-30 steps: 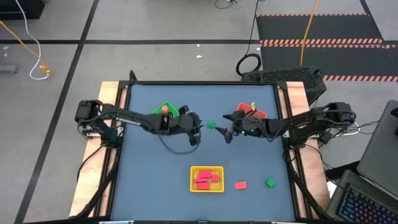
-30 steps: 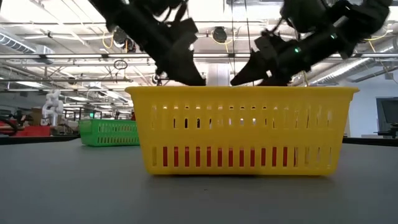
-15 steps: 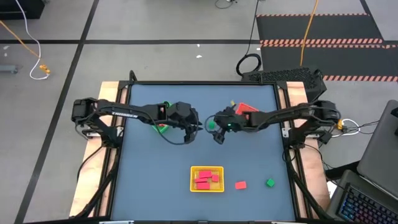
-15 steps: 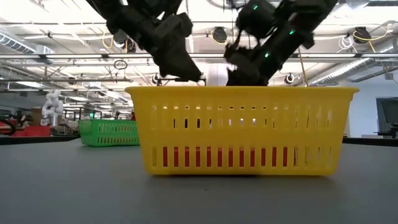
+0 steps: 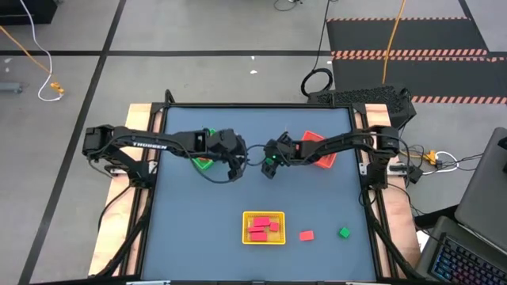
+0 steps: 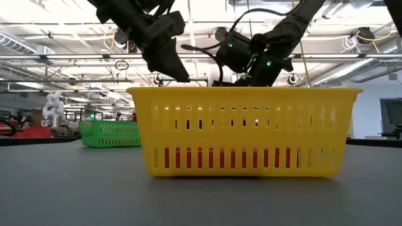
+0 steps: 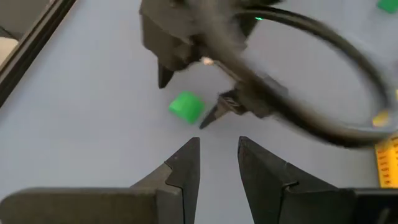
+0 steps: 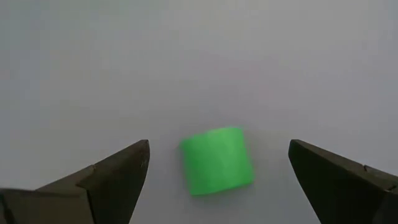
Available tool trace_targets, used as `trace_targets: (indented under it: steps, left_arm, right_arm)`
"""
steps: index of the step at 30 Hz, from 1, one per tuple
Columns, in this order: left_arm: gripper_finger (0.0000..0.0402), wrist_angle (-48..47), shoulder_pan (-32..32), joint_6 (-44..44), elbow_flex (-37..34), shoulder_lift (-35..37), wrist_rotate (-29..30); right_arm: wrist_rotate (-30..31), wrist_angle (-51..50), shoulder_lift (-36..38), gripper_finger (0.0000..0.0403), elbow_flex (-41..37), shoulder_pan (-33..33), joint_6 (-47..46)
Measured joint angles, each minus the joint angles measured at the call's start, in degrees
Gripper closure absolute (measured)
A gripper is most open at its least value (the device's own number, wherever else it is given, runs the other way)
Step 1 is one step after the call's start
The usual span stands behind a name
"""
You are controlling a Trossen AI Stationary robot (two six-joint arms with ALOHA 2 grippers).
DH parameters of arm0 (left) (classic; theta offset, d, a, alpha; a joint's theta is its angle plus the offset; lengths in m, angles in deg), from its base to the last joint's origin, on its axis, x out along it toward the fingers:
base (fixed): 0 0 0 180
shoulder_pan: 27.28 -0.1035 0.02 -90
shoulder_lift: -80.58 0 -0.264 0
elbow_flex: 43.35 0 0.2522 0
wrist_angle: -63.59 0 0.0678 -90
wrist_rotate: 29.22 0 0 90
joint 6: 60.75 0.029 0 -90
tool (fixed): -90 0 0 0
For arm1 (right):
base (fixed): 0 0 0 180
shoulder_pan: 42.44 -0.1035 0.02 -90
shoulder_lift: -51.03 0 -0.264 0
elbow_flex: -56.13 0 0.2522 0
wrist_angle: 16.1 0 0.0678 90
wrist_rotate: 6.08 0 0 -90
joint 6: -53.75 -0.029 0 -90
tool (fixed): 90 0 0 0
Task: Sort & place blocks by color
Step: Put the green block into the orange bin
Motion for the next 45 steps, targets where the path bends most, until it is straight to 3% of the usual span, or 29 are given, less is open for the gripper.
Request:
trace_targets:
  steps: [9, 37, 41, 45]
  left_arm:
    - [0.0293, -1.1, 1.2, -1.3, 0.0, 0.0, 0.1]
    - [0.0293, -3.3, 2.7, -2.3, 0.0, 0.0, 0.1]
    - [0.0293, -8.0, 3.4, -3.0, 0.0, 0.1, 0.1]
    - [0.0293, -14.7, 4.6, -5.6, 0.0, 1.8, 0.1]
  right_arm:
    - [0.1, -0.2, 0.0, 0.0046, 0.0, 0.2, -1.3]
    - [2.8, 5.1, 0.5, 0.0361, -4.0, -0.5, 8.1]
    - [2.6, 6.4, 1.0, 0.0385, -4.0, -0.6, 8.8]
    - [2.5, 7.4, 1.7, 0.0378, -4.0, -0.6, 9.3]
